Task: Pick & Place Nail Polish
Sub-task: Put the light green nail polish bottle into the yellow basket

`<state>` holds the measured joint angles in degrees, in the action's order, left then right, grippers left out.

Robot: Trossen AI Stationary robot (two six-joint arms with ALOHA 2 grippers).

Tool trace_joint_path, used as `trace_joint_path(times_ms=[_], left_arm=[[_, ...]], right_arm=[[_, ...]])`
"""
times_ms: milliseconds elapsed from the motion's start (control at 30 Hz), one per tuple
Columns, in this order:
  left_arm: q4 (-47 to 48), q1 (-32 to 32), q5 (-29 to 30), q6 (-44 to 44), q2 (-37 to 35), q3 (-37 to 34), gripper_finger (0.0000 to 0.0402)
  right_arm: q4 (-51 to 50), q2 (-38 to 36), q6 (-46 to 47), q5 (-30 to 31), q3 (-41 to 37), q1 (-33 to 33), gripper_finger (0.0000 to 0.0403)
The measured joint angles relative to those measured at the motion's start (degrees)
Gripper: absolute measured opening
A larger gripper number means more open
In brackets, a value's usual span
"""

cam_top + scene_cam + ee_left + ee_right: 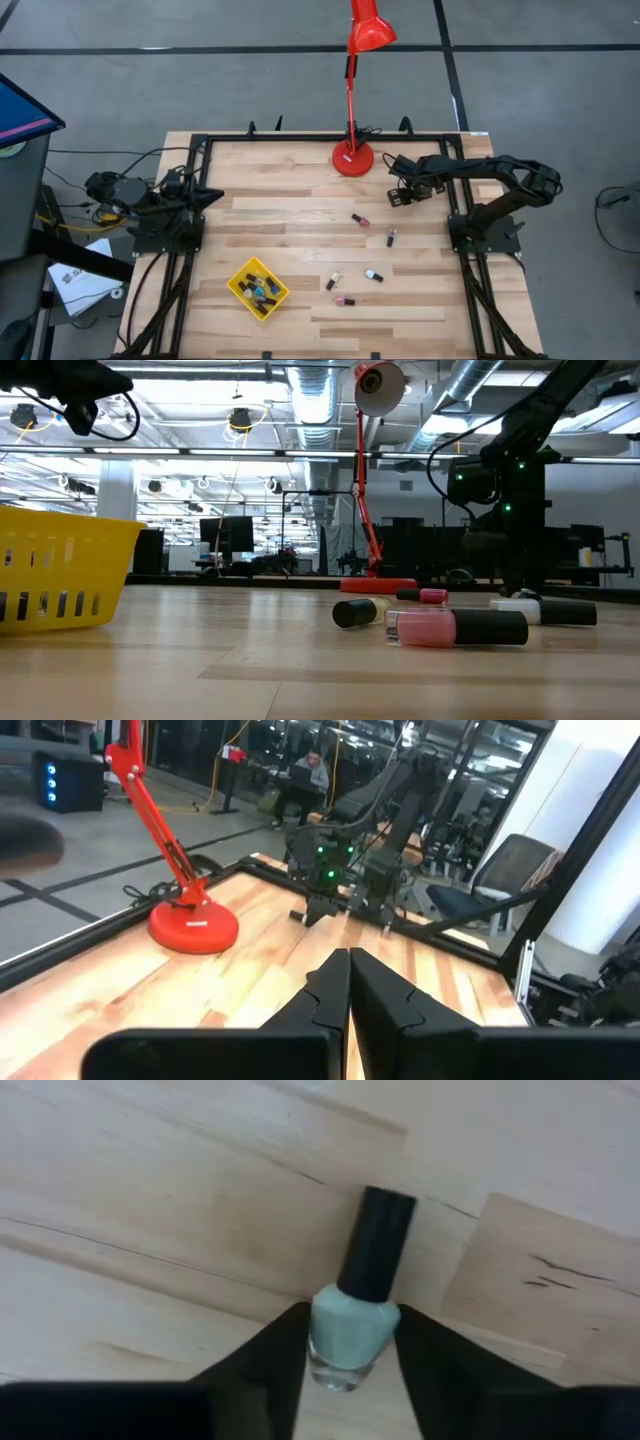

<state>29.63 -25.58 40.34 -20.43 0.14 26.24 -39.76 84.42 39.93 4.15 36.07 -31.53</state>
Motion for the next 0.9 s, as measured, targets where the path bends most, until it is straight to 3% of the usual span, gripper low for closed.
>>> trace_joint_path(times_ms=[100, 333, 567, 700, 900], left_arm=[[-0.09, 0.0, 0.09, 0.0, 0.0, 0.0, 0.0003], [-0.07, 0.0, 0.11, 0.41, 0.0, 0.0, 0.0004], [-0.07, 0.0, 0.15, 0.48, 0.0, 0.0, 0.0003], [-0.08, 0.0, 0.13, 0.48, 0.0, 0.0, 0.0004], [-0.07, 0.02, 0.13, 0.49, 0.0, 0.0, 0.0004]], right_arm=[[-0.04, -0.28, 0.0, -0.03, -0.02, 0.0, 0.0093], [-0.81, -3.99, 0.19, -0.55, 0.65, 0.19, 0.009], [0.62, -5.29, 0.58, -2.83, 10.4, 5.77, 0.009], [3.0, -1.65, 1.38, -2.86, 18.66, 12.21, 0.009], [5.64, 10.42, 1.48, -2.75, 33.85, 22.0, 0.009]])
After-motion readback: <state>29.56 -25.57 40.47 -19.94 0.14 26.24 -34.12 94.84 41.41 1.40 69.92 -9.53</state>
